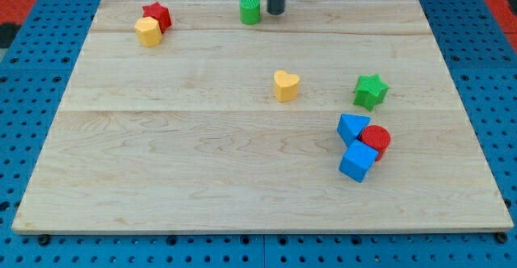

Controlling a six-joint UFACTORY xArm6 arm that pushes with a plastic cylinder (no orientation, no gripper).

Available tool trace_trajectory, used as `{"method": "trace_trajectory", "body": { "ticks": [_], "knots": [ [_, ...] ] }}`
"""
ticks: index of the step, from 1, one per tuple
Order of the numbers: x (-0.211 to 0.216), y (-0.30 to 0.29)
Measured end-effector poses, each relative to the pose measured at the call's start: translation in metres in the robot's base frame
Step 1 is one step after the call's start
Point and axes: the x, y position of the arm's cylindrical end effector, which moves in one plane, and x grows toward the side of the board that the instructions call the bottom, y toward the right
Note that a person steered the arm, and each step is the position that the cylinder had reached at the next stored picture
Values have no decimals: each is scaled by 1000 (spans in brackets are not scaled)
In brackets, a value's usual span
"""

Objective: Move the arm away from the green circle

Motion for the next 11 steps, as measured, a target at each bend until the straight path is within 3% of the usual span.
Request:
{"method": "trace_trajectory", "body": {
  "ticks": [1, 2, 3, 5, 6, 8, 9, 11],
  "knots": [
    [9, -48],
    [-23, -40],
    [-29, -57],
    [13, -124],
    [17, -67],
    [63, 138],
    [98, 189],
    [114, 190]
  ]
}}
